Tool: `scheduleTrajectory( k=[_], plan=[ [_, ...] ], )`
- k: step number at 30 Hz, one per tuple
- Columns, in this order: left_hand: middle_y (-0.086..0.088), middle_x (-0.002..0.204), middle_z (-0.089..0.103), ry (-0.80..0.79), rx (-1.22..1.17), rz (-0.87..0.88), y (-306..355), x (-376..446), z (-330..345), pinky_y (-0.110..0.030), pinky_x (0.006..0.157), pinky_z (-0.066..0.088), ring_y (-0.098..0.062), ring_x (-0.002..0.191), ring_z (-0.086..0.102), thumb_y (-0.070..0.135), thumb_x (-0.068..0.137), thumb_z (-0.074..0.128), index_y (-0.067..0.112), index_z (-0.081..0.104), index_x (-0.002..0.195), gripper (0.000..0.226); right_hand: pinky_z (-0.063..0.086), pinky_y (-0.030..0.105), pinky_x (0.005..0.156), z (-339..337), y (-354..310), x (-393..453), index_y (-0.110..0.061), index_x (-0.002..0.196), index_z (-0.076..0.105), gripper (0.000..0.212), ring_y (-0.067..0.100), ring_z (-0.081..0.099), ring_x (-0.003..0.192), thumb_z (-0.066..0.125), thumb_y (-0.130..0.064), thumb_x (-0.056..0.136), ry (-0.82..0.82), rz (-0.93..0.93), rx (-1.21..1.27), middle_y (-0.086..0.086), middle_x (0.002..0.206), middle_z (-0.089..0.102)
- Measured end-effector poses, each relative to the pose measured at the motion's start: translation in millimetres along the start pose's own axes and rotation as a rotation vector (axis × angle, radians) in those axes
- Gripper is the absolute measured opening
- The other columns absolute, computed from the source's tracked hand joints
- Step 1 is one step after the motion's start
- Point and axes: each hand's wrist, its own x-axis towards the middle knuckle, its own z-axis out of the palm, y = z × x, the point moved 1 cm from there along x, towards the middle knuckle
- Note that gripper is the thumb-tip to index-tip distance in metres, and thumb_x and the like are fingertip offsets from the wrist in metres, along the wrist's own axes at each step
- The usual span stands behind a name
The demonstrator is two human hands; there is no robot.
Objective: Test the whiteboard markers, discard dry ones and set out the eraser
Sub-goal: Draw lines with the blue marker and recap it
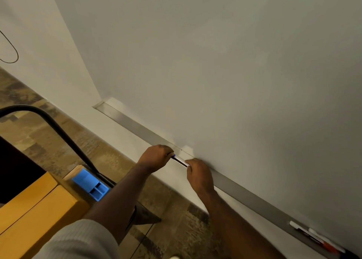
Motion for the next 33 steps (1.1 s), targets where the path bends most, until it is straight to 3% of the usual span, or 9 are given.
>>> scheduleTrajectory(
  k=[13,18,24,30,33],
  plan=[
    [-0.001,0.112,0.072,0.017,-0.004,0.003,14.7,1.3,5.7,-0.037,0.078,0.057,-0.024,0.097,0.068,0.027,0.101,0.054,0.017,0.070,0.114,0.023,0.046,0.027,0.104,-7.4,8.3,-2.0,-0.012,0.136,0.060,0.037,0.019,0.059,0.124,0.055,-0.016,0.100,-0.023,-0.084,-0.017,0.005,0.135,0.064],
    [-0.003,0.118,0.072,0.136,-0.001,-0.056,35.5,-1.7,0.4,-0.034,0.085,0.056,-0.023,0.106,0.068,0.033,0.098,0.059,0.016,0.071,0.116,0.028,0.044,0.028,0.106,-20.2,17.6,-11.7,-0.015,0.143,0.052,0.042,0.019,0.053,0.132,0.053,-0.022,0.102,-0.025,-0.126,-0.065,0.004,0.144,0.057],
    [-0.001,0.119,0.072,0.171,-0.068,-0.156,89.0,-16.5,1.6,-0.035,0.088,0.055,-0.022,0.111,0.067,0.040,0.095,0.062,0.017,0.071,0.118,0.033,0.048,0.035,0.105,-44.2,41.4,-46.7,-0.011,0.141,0.054,0.048,0.025,0.057,0.129,0.059,-0.032,0.098,0.063,-0.166,-0.098,0.009,0.140,0.060],
    [-0.002,0.115,0.073,0.171,-0.146,-0.056,174.5,-26.7,25.5,-0.030,0.086,0.053,-0.021,0.107,0.068,0.035,0.094,0.066,0.017,0.070,0.116,0.029,0.047,0.038,0.107,-84.1,90.6,-96.3,-0.010,0.139,0.056,0.049,0.027,0.057,0.129,0.061,-0.034,0.096,0.167,-0.112,-0.115,0.010,0.138,0.061],
    [-0.001,0.116,0.073,0.152,-0.179,0.004,217.7,-28.2,42.7,-0.031,0.085,0.054,-0.021,0.107,0.068,0.044,0.093,0.055,0.018,0.070,0.117,0.038,0.049,0.037,0.104,-103.8,126.6,-126.0,-0.012,0.138,0.057,0.048,0.024,0.058,0.126,0.059,-0.034,0.096,0.208,-0.068,-0.116,0.007,0.136,0.063]
  ],
)
